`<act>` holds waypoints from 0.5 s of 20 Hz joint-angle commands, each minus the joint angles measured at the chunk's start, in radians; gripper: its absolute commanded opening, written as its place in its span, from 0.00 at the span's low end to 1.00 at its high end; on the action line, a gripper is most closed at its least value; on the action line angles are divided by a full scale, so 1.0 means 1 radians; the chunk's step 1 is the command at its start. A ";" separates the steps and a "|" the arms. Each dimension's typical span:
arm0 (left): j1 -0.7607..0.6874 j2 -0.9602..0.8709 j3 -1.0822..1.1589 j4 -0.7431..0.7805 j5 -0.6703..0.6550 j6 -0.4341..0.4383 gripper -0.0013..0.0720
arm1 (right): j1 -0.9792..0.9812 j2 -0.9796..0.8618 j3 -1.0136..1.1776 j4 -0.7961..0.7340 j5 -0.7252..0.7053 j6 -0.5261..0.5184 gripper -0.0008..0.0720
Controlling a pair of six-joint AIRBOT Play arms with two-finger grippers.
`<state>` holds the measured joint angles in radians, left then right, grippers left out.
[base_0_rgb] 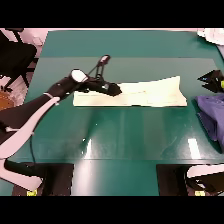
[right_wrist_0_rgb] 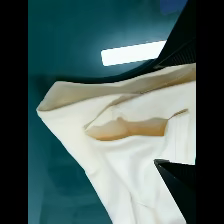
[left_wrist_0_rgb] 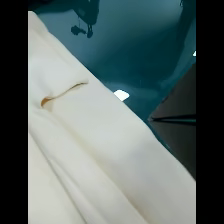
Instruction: Fold the shirts.
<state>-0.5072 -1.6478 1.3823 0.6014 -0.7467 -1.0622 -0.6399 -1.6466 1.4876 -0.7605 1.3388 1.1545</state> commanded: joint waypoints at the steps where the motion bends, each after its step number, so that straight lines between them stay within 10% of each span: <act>1: -0.076 -0.133 0.118 -0.008 0.008 -0.068 0.05 | 0.009 -0.032 0.001 -0.001 0.013 -0.037 0.91; 10: -0.107 -0.187 0.174 0.255 0.074 -0.286 0.05 | 0.007 -0.086 0.003 -0.081 0.020 -0.171 0.98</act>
<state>-0.6098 -1.8248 1.5410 0.7277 -0.6785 -1.2575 -0.6334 -1.7042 1.4895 -0.8246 1.3399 1.0180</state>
